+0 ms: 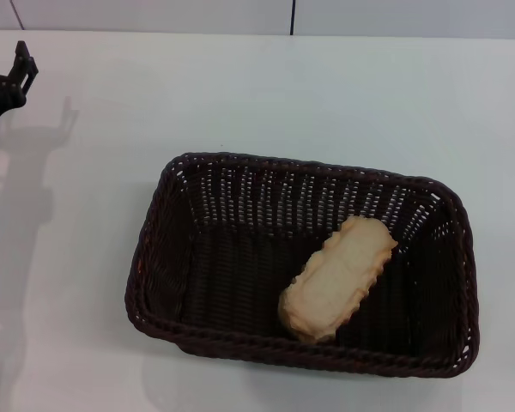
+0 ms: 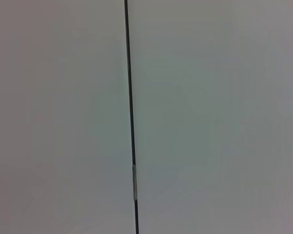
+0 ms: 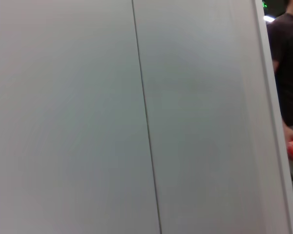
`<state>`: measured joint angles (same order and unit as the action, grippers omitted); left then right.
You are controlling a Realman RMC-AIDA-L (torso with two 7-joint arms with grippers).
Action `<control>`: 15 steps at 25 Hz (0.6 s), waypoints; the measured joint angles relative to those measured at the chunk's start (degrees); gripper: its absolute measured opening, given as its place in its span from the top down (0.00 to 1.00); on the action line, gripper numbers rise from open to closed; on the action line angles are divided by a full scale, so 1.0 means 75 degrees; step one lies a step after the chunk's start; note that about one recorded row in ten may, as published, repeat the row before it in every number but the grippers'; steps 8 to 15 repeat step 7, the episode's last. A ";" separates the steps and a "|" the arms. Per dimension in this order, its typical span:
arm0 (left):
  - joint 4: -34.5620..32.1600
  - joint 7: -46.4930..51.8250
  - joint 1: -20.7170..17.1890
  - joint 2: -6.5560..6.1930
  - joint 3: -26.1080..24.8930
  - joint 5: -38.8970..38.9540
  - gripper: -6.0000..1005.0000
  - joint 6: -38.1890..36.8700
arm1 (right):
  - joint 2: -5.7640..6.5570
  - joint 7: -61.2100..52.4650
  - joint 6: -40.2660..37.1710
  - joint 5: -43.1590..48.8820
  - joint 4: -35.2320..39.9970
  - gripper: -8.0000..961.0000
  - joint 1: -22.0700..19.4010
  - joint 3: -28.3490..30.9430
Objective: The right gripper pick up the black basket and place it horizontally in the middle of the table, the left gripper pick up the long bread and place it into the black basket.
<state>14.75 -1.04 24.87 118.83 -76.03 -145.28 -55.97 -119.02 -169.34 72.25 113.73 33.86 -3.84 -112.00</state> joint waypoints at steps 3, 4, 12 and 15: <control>0.0028 0.0001 0.0026 0.0000 0.0001 0.0000 0.15 0.0000 | -0.0011 0.0001 0.0009 -0.0033 -0.0090 0.14 0.0017 0.0014; 0.0031 0.0003 0.0037 0.0000 0.0003 0.0000 0.15 0.0000 | -0.0013 0.0001 0.0035 -0.0036 -0.0119 0.14 0.0023 0.0007; 0.0033 0.0013 0.0064 0.0000 0.0011 -0.0001 0.15 -0.0001 | -0.0037 0.0001 0.0134 -0.0039 -0.0165 0.14 0.0026 -0.0029; 0.0033 0.0013 0.0064 0.0000 0.0011 -0.0001 0.15 -0.0001 | -0.0037 0.0001 0.0134 -0.0039 -0.0165 0.14 0.0026 -0.0029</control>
